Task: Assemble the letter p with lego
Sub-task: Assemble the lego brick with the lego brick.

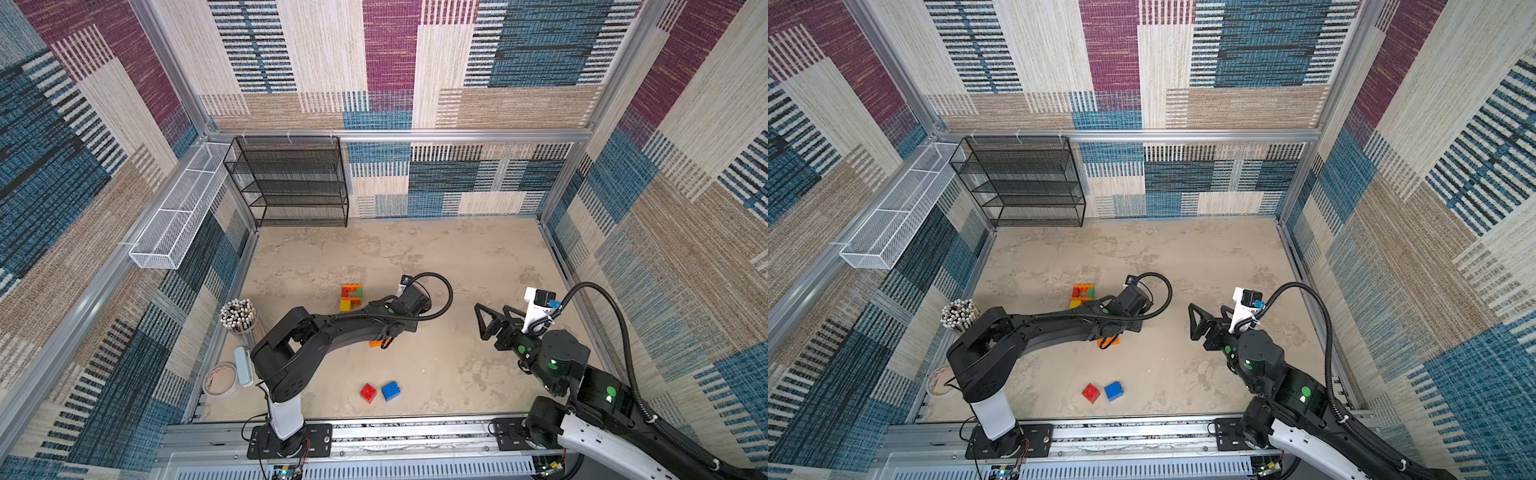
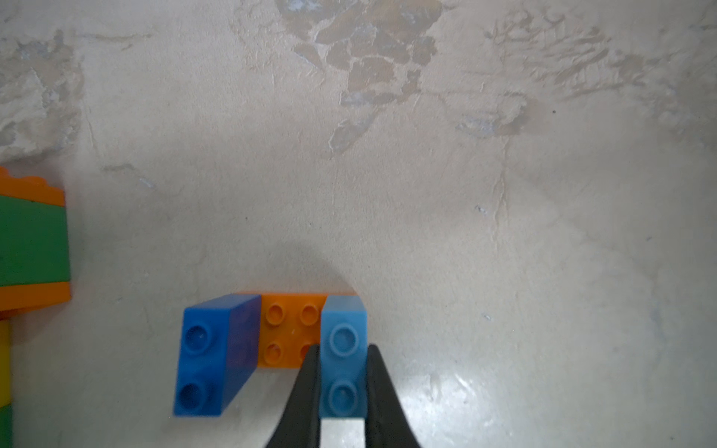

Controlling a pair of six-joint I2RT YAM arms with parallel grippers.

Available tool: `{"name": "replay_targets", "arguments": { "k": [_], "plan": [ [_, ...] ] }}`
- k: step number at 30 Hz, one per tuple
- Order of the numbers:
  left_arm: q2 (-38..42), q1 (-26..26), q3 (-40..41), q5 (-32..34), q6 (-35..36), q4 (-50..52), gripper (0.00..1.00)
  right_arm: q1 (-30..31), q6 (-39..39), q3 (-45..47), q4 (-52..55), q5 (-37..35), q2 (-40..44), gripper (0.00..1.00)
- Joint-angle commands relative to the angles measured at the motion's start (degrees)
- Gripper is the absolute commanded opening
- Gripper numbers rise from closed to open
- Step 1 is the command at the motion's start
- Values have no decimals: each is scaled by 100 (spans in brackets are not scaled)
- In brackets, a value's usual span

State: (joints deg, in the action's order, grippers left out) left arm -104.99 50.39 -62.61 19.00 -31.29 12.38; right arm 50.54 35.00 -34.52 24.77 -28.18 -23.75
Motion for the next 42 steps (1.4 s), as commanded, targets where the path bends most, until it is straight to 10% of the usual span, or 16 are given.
{"name": "replay_targets", "arguments": {
  "k": [1, 17, 29, 42],
  "plan": [
    [-172, 5, 76, -821, -281, 1035, 0, -1, -141, -83, 2, -125, -37, 100],
    [29, 176, -537, -450, -650, 1918, 0, -4, -312, -137, 13, -197, -121, 100],
    [421, 207, -711, -583, -490, 1861, 33, -1, -1036, -159, -286, 14, -482, 100],
    [4099, -820, 900, -120, -56, 1884, 60, -18, -3906, -498, -1438, 2685, -2814, 99]
  ]
}}
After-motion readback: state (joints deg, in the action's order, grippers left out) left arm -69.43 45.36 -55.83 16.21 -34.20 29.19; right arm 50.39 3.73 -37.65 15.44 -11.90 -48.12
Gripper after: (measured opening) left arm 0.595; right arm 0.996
